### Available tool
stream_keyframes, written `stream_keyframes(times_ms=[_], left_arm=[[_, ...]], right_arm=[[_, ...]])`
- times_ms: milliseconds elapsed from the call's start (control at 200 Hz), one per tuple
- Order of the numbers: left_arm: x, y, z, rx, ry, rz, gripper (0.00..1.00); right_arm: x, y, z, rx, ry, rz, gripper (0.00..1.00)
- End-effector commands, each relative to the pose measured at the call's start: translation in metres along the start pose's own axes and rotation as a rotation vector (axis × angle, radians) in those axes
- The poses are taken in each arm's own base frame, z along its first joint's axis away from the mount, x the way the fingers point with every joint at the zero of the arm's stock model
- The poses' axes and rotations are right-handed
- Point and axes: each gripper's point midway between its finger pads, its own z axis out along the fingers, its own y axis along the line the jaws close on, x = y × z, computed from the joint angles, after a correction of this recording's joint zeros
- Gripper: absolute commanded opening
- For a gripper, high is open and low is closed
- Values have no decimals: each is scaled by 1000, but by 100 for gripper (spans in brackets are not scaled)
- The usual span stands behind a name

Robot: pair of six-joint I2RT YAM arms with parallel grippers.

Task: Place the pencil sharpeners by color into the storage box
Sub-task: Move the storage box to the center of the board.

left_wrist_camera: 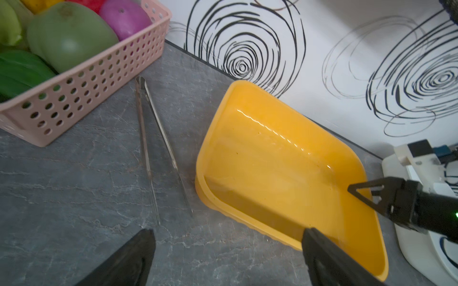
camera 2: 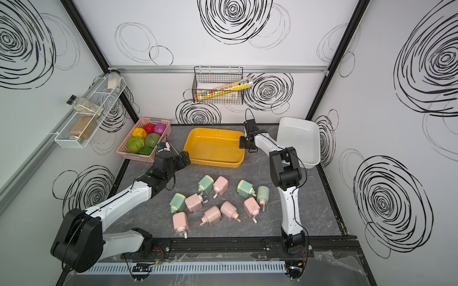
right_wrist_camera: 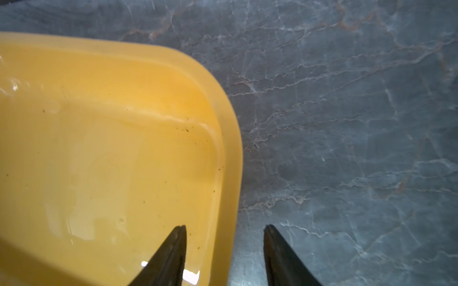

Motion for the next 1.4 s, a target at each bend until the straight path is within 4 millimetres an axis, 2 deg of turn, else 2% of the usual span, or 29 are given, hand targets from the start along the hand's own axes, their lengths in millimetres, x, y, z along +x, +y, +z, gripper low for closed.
stream_keyframes(times_ms=[0,140,280,375,535,651,781,921,1006,1121,1396], left_arm=[[-37,-2,9,-3,-99,-32,99],[-43,-2,41,8,-53,9,99],[-36,-10,78,43,47,76,99],[-31,-15,99,73,114,98,99],[-28,-22,114,122,158,91,99],[-27,-14,123,87,173,82,99],[-28,6,125,49,185,35,99],[-34,28,116,15,159,-5,99],[-37,36,112,5,147,-19,99],[-42,47,108,-22,133,-32,99],[-46,49,101,-20,115,-46,99]], right_arm=[[0,2,-26,-4,-19,28,57],[2,11,-30,-68,-82,128,57],[-2,20,-25,-103,-101,151,56],[0,34,-23,-141,-91,132,56],[7,50,-17,-151,-68,115,57],[8,65,-15,-170,-69,103,58],[7,84,-13,-187,-65,84,59],[9,107,-9,-211,-63,65,65],[8,117,-6,-222,-64,66,70],[5,130,-5,-235,-72,74,72],[-15,136,-11,-226,-131,109,74]])
